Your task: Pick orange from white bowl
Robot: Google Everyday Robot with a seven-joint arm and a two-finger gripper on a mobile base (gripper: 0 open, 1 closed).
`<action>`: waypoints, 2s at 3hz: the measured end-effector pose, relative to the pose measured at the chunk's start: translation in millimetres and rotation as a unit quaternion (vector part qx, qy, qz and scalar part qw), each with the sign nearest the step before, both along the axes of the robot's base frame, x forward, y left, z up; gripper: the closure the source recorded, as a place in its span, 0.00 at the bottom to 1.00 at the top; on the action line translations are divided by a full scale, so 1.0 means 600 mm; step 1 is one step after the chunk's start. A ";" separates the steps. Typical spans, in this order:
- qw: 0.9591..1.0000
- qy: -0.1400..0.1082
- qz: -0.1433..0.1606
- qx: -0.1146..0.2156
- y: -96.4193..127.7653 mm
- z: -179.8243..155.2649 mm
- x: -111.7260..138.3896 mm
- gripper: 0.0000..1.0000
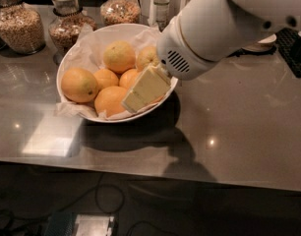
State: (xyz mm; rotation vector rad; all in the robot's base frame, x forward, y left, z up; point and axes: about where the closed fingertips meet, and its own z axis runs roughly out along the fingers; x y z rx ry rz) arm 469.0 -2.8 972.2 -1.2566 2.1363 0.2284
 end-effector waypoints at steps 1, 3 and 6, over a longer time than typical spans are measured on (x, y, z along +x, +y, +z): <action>1.000 0.000 0.000 0.000 0.000 0.000 0.000 0.12; 1.000 0.000 -0.005 -0.004 0.007 -0.006 0.009 0.07; 0.999 0.006 -0.044 -0.026 0.020 -0.065 0.060 0.14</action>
Offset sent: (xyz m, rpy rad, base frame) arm 0.0000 0.0000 0.0000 0.0000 0.0000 0.0000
